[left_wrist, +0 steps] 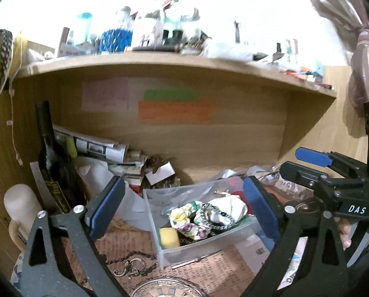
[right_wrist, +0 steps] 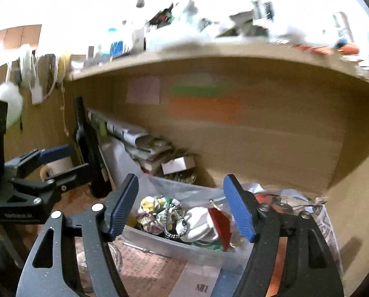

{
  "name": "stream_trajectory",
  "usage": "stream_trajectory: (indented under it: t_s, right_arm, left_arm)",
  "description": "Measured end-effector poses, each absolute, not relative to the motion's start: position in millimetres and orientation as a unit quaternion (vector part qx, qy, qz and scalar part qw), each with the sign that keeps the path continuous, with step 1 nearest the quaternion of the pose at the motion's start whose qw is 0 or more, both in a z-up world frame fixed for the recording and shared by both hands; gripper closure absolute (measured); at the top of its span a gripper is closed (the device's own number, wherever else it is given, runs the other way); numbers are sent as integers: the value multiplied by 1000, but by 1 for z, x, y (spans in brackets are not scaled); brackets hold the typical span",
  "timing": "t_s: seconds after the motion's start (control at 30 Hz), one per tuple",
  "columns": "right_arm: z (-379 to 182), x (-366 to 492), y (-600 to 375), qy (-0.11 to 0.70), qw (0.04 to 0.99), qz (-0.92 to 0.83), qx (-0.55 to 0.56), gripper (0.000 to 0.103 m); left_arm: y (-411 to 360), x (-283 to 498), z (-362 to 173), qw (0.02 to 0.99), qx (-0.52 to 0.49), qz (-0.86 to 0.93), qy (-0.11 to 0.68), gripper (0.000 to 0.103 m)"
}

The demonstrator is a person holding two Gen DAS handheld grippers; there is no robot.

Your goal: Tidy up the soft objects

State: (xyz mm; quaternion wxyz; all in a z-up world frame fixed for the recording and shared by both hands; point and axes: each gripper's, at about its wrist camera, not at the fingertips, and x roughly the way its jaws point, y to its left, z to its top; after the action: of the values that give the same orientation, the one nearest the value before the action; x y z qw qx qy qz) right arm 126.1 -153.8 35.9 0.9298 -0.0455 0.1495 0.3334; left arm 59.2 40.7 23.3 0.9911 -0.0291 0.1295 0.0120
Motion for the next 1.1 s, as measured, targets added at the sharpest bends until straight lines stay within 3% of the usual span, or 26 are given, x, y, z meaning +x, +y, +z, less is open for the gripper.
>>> stream_trajectory:
  t_s: [0.3, 0.47, 1.1]
  right_arm:
    - [37, 103, -174, 129, 936, 327, -22, 18]
    - [38, 94, -181, 117, 940, 319, -17, 3]
    - [36, 87, -181, 116, 941, 319, -17, 0]
  left_arm:
    - [24, 37, 34, 994, -17, 3, 107, 0]
    - [19, 30, 34, 995, -18, 4, 103, 0]
    - [20, 28, 30, 994, -19, -10, 107, 0]
